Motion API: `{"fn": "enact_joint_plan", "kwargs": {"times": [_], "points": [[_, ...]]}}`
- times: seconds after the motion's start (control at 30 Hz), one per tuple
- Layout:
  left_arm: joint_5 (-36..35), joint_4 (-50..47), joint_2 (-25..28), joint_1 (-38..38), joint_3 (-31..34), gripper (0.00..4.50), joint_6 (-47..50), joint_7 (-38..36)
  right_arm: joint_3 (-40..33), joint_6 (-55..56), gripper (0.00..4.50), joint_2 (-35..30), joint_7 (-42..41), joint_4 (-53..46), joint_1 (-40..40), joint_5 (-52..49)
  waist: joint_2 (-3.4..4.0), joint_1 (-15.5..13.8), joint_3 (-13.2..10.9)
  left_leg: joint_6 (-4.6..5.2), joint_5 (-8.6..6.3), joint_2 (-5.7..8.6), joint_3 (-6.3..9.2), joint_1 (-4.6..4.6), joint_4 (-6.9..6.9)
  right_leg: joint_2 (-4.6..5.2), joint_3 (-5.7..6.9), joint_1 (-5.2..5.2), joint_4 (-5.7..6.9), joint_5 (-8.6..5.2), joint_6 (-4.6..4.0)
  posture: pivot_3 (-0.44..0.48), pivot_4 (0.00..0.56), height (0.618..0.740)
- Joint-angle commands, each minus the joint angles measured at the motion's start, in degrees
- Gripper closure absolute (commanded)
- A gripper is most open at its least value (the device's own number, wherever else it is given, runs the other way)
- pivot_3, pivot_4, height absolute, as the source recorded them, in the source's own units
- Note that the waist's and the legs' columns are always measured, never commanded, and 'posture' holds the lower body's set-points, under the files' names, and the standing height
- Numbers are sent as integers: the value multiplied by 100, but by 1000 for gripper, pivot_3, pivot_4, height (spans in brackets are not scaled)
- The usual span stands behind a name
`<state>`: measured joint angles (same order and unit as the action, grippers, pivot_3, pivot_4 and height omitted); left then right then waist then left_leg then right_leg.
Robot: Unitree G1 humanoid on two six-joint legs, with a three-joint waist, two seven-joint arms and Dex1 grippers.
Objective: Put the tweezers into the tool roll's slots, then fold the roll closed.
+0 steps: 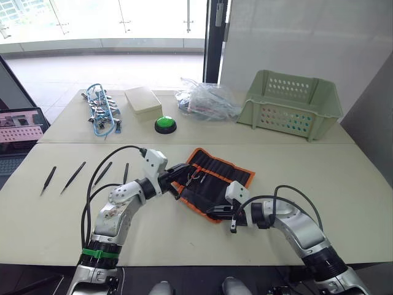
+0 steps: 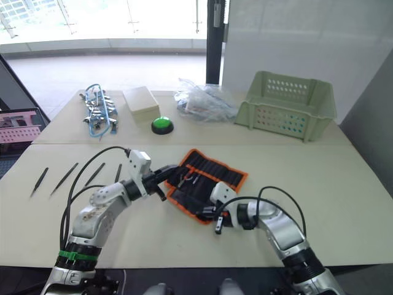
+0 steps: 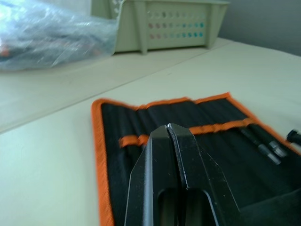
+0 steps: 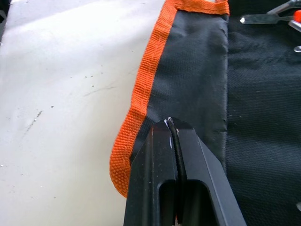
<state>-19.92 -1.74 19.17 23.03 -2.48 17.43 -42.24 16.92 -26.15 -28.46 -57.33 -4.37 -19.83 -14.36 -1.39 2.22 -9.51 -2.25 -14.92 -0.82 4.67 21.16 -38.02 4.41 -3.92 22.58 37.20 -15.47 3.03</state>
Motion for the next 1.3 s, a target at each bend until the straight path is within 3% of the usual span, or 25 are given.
{"fn": "enact_joint_plan", "kwargs": {"times": [0.03, 0.2, 0.43, 0.53, 0.83, 0.97, 1.3], "points": [[371, 2, 157, -4, -402, 4461, -55, -136, -26, 34, 4500, 29, -54, -57, -83, -45, 0, 11, 0, 0, 0, 0, 0, -1, 5, 0, 0, 0, -2, 0, 0, 0, 150, 740], [908, 367, 417, -339, -907, 4461, -69, -221, -67, -36, 4500, 57, -205, -180, -191, -215, 1, 37, 0, 0, 0, -1, 0, -1, 15, -2, -1, 7, -5, 0, 0, 0, 150, 740], [960, 435, 428, -561, -852, 4461, -297, -252, -390, -464, 4500, -10, -581, -201, -542, -799, 1, 13, -1, 0, 0, -1, -1, 2, 16, 0, 0, 7, -8, 0, 0, 0, 150, 740], [938, 393, 425, -664, -788, 4461, -407, -238, -542, -230, 4500, 187, -534, 415, -885, -791, 1, 21, -1, 1, 0, -1, -1, 2, 16, 0, 0, 6, -8, 0, 0, 0, 150, 740], [1228, 673, 467, -548, -877, 4461, -793, -242, 39, 1258, 4500, 746, -863, 2382, -1515, 102, 2, 31, -1, 0, 0, -2, -3, 1, 18, -1, -1, 12, -6, 1, -1, 0, 150, 740], [1282, 765, 430, -524, -933, 4461, -859, -257, 74, 1452, 4500, 829, -1114, 2499, -1319, 126, 3, 21, -1, 0, 0, 0, -3, 0, 18, 2, -1, 8, -4, 1, -1, 0, 150, 740], [1582, 842, 578, -518, -1170, 4461, -683, -282, 253, 1593, 4500, 317, -1601, 1721, -246, 229, 9, 0, 13, 5, -3, -1, -1, -34, 19, 0, 1, -33, -13, -1, 1, 0, 150, 740]]}}
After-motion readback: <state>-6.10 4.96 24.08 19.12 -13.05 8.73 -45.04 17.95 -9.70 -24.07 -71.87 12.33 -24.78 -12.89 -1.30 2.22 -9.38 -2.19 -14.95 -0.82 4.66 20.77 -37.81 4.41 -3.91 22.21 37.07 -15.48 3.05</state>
